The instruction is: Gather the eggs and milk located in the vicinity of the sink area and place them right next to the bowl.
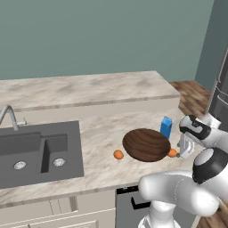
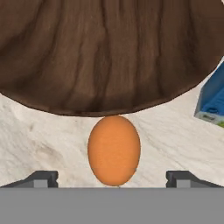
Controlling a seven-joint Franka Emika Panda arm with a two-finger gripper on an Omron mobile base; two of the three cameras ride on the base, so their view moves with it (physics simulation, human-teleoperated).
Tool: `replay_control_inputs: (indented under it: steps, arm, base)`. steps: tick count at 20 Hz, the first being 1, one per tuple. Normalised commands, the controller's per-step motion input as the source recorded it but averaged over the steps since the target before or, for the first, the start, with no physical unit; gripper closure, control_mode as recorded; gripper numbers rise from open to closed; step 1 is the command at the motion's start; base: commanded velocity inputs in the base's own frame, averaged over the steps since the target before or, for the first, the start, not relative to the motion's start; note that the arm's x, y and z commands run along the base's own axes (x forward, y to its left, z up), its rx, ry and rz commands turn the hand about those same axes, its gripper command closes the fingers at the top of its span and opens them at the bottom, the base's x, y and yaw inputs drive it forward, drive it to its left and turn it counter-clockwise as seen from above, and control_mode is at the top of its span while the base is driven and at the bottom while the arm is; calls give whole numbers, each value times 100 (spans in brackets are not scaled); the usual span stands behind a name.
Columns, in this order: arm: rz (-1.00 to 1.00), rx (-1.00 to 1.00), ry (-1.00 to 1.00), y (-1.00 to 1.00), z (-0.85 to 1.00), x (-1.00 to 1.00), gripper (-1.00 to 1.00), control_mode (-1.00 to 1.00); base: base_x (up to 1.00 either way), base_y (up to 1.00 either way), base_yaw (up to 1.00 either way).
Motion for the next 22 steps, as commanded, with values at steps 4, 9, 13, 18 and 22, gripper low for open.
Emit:
replay_control_inputs:
  steps: [4, 9, 13, 18, 22]
  arm:
    - [-1, 0, 0, -35, 55, -6, -100, -100]
    - [-9, 0, 0, 15, 76, 0, -100, -100]
    - [-32, -6, 0, 92, 70, 0, -100, -100]
    - [-49, -7, 0, 100, 42, 0, -100, -100]
    - [-54, -4, 1, 100, 26, 0, -100, -100]
  base:
    - [0, 0, 0]
    - [0, 0, 0]
    - [0, 0, 0]
    - [0, 0, 0]
    - [0, 0, 0]
